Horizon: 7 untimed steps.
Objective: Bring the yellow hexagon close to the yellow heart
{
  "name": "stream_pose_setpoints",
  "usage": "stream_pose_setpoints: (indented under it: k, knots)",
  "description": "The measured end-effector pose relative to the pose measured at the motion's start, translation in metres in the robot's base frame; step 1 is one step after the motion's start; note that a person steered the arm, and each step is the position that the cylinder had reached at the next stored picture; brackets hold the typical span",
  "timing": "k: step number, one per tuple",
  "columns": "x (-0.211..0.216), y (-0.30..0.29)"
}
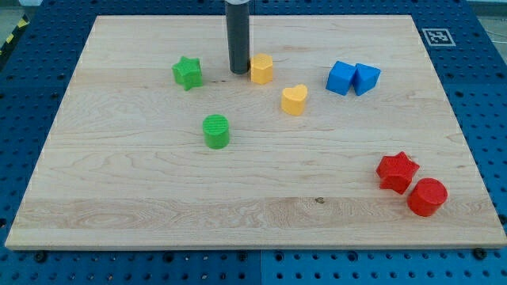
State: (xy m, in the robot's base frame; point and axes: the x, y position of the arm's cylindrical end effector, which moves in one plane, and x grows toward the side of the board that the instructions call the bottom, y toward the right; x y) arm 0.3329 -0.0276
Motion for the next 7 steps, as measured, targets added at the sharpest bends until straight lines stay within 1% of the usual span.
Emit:
stream_pose_setpoints:
  k: [1,2,5,6,7]
  knots:
    - [-0.007,0.003]
    - [-0.007,0.023]
    - [-0.008,0.027]
    - [-0.022,0.043]
    - [-0.023,0.053]
